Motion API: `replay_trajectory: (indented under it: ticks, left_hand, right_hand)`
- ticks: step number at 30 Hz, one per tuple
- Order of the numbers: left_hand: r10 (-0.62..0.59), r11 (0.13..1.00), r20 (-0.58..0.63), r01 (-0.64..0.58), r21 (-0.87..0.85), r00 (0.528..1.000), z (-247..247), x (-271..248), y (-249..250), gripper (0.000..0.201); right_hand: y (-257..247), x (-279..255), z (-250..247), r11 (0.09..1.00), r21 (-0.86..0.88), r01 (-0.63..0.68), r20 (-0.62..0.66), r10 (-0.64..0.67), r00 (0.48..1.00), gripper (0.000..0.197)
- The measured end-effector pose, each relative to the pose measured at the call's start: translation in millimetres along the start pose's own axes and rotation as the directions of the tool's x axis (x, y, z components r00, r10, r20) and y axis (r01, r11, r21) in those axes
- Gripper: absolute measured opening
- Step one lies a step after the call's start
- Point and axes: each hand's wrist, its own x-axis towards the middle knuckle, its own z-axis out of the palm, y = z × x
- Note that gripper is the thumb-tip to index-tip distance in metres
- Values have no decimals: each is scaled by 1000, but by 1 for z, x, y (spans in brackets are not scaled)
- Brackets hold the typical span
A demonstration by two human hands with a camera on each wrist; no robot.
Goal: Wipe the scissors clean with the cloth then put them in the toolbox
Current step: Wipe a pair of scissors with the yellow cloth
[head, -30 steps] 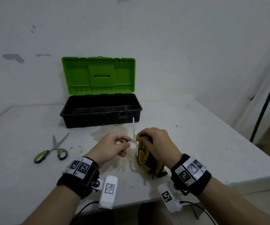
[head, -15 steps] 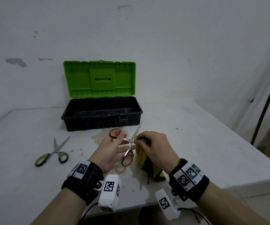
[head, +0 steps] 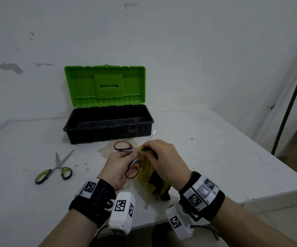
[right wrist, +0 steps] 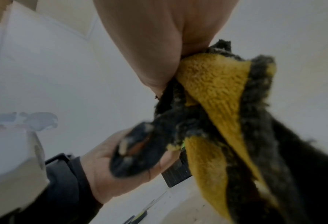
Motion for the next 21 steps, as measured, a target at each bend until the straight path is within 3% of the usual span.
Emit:
replay_trajectory:
  ticks: [5,11,15,17,21]
  left_hand:
    - [55,997,-4,-55,50,998,4,-4,-2,12]
    - [55,997,-51,-53,57,997,6,-3,-2,7]
    - [104,989,-44,-98,108,994,9,-3,-2,9]
    - [109,988,-35,-104,117,993,9,-3,-3,10]
    - [102,989,-69,-93,116,992,5,-3,-7,9]
  right_hand:
    - [1,4,1,998,-60,22,-6,-22,1000,16]
    - [18,23,-21,990,-52,-134,-144,125,982,16]
    - [2,7,-8,999,-46,7,-24,-8,1000,15]
    - [2,2,-2,998,-56,17,2,-16,1000,15]
    - [25,18,-14,989,-41,-143,-120,138,983,13]
